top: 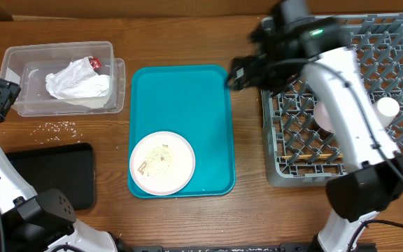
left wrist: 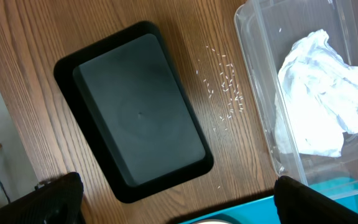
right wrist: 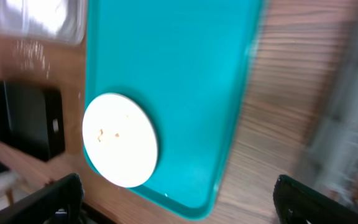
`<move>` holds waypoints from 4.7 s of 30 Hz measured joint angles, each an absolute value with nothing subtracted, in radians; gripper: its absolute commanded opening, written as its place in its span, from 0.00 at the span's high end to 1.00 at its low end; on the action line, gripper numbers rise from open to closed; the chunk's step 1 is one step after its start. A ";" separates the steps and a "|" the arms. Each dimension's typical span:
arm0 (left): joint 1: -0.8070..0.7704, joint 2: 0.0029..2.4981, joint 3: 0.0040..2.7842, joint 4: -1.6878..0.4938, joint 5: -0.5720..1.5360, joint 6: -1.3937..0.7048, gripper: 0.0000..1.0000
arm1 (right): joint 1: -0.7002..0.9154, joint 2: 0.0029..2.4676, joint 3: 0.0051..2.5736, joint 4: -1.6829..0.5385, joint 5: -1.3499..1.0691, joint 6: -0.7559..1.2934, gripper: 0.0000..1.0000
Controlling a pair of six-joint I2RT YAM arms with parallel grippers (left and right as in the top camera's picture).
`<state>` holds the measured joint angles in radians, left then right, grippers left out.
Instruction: Sort waste into correct bins and load items into the dishwasher
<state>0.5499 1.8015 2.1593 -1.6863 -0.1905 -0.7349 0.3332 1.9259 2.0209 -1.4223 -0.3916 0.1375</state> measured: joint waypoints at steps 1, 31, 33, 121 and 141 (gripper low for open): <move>0.550 1.802 2.159 -1.686 -0.191 -0.735 0.00 | 0.381 1.929 1.993 -1.398 -0.389 0.133 0.00; 0.550 1.802 2.159 -1.679 -0.167 -0.751 0.00 | -0.061 1.925 2.146 -1.557 -0.205 0.187 0.00; 0.550 1.802 2.159 -1.684 -0.115 -0.757 0.00 | -0.078 1.925 2.146 -1.556 -0.205 0.187 0.00; -0.701 2.037 1.347 -1.151 -0.148 -0.700 0.96 | -0.092 1.925 2.146 -1.555 -0.206 0.191 0.00; -0.701 2.040 1.473 -1.404 -0.196 -0.741 0.96 | -0.092 1.925 2.146 -1.556 -0.206 0.190 0.00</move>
